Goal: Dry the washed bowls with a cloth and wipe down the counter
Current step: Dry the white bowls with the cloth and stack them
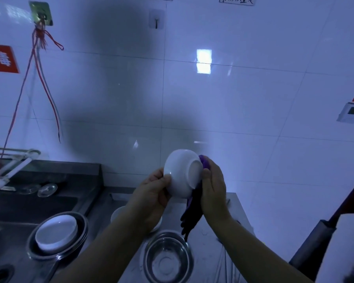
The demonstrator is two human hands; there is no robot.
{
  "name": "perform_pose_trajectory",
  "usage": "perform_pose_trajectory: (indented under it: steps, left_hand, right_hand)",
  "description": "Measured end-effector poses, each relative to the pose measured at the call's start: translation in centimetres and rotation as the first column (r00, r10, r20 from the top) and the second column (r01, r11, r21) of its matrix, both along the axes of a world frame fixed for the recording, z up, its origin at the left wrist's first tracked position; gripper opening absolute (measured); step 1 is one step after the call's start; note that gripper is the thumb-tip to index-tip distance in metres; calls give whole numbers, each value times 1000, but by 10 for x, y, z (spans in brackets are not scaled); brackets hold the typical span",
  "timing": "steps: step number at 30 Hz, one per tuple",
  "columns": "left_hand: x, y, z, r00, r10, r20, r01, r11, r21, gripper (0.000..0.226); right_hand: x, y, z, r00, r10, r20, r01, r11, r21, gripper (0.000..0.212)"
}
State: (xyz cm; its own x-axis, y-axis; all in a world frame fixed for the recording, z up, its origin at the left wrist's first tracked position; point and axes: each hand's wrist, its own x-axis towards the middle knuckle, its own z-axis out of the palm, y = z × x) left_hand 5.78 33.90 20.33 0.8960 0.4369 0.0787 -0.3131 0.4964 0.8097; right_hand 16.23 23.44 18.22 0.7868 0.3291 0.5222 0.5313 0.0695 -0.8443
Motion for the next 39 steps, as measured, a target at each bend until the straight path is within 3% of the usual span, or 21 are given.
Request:
perform_pose_trajectory:
  steps: [3, 6, 12, 14, 17, 20, 23, 29, 31, 34, 36, 39]
  left_hand:
    - [-3, -6, -8, 997, -8, -82, 12, 999, 50, 25]
    - [-1, -9, -14, 991, -1, -135, 5, 999, 34, 22]
    - [3, -3, -2, 994, -42, -99, 28, 990, -141, 32]
    - [3, -1, 0, 996, -52, -66, 35, 971, -237, 28]
    - [5, -1, 2, 999, -37, -30, 23, 928, -372, 21]
    - [7, -9, 2, 998, -49, -40, 28, 909, -415, 23]
    - [9, -20, -2, 993, -26, -117, -25, 910, -413, 25]
    - [11, -28, -1, 995, -25, -99, -26, 876, -481, 29]
    - [13, -28, -4, 996, -13, -83, -32, 857, -514, 32]
    - [13, -28, -9, 997, 2, -76, -42, 847, -530, 30]
    - [12, -29, -14, 996, 5, -94, -53, 857, -513, 28]
    - [9, -32, -19, 992, 1, -123, -56, 891, -450, 28]
  right_hand:
    - [0, 1, 5, 948, -150, 279, 177, 981, -74, 37]
    - [-3, 2, 7, 844, -117, 523, 196, 975, -99, 32]
    - [-7, 0, -6, 614, -61, 787, 224, 969, -100, 37]
    - [-6, -3, -15, 530, -54, 846, 238, 967, -87, 34]
    - [-3, -9, -28, 440, -13, 898, 240, 965, -103, 48]
    - [0, -9, -24, 552, -79, 830, 241, 968, -68, 36]
    - [1, -2, -11, 670, -145, 728, 269, 962, -55, 38]
    - [0, -1, -22, 517, -144, 844, 295, 956, -17, 32]
    - [3, -8, -30, 569, -145, 809, 240, 971, 6, 32]
    - [12, -17, -33, 755, -136, 641, 135, 990, 51, 33]
    - [18, -22, -31, 892, -93, 441, 62, 994, 85, 33]
    - [28, -29, -29, 987, 58, 152, -70, 995, 69, 34]
